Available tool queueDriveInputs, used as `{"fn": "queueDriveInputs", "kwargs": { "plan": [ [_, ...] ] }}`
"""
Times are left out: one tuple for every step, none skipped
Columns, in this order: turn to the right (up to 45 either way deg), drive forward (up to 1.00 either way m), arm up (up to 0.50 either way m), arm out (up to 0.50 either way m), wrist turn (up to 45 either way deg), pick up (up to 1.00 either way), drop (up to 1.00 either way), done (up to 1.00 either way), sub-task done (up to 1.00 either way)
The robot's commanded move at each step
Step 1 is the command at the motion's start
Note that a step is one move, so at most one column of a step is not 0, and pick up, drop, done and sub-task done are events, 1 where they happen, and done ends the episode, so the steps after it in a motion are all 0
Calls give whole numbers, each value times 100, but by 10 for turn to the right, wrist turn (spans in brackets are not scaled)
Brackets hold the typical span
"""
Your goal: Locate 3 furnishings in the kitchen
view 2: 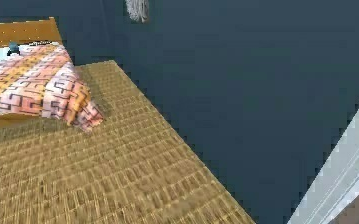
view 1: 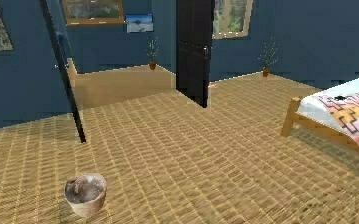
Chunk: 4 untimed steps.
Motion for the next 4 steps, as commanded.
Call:
{"fn": "queueDriveInputs", "kwargs": {
  "plan": [
    [60, 0, 0, 0, 0, 0, 0, 0, 0],
    [0, 100, 0, 0, 0, 0, 0, 0, 0],
    [0, 10, 0, 0, 0, 0, 0, 0, 0],
    [-360, 0, 0, 0, 0, 0, 0, 0, 0]
  ]
}}
